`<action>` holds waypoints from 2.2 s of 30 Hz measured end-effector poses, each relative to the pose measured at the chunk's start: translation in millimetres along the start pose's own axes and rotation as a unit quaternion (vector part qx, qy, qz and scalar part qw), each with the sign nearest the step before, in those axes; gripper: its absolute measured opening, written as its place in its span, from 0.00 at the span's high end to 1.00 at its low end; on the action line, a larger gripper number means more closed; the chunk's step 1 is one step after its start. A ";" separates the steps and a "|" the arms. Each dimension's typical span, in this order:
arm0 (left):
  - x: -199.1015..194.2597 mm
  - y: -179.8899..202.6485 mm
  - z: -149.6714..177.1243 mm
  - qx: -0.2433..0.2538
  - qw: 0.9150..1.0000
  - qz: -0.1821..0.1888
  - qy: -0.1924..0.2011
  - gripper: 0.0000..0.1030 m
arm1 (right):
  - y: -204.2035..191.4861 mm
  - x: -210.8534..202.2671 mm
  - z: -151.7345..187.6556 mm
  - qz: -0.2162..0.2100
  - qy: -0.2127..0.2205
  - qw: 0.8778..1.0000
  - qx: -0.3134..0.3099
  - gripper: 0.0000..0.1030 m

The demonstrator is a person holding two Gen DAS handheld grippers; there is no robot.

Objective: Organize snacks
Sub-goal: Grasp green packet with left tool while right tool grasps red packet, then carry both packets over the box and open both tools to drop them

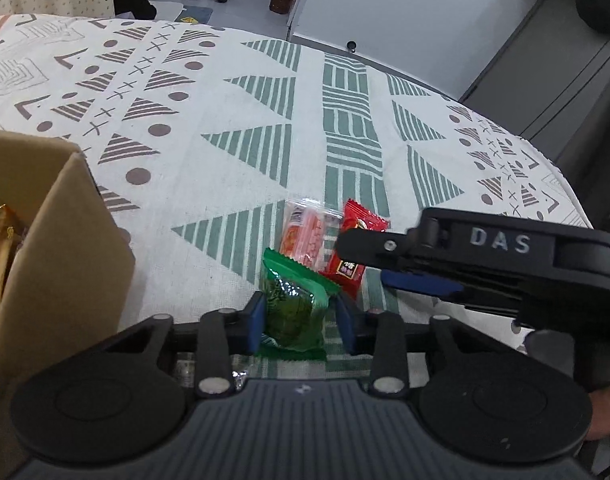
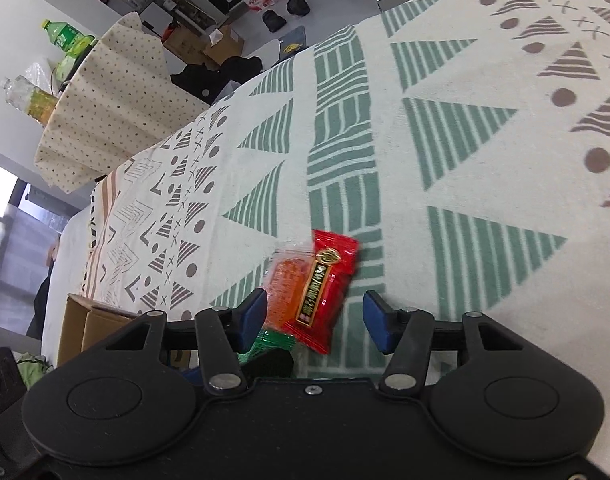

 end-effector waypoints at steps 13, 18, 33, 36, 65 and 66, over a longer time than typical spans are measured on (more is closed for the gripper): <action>-28.1 -6.8 -5.3 -0.030 0.999 0.001 0.030 0.75 | -11.4 -5.9 7.1 0.074 -0.019 0.996 -0.049 0.80; -46.0 -6.3 -2.0 -0.035 0.998 0.003 0.045 0.75 | -15.1 -26.0 13.4 0.070 -0.015 0.996 -0.046 0.87; -121.1 -9.8 11.3 -0.042 0.994 0.008 0.099 0.75 | -62.1 -82.7 30.5 0.053 0.013 0.995 -0.080 0.89; -134.4 -11.8 15.1 -0.041 0.993 0.009 0.107 0.75 | -75.4 -94.2 33.2 0.045 0.022 0.995 -0.088 0.89; -240.2 -102.0 6.3 -0.092 0.980 -0.028 0.175 0.75 | -212.1 -103.3 27.4 -0.010 0.052 0.982 -0.181 0.89; -241.5 -105.2 5.7 -0.094 0.980 -0.029 0.175 0.75 | -215.8 -101.6 26.8 -0.012 0.051 0.982 -0.183 0.89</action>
Point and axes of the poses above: each gripper's, at about its wrist camera, not at the fingertips, and x roughly the way its jaws point, y to its right, z to its underside, the point moved 3 cm from there along x, roughly the way its jaws point, and after that the axes turned 7 degrees about -x, right-handed, at the moved point
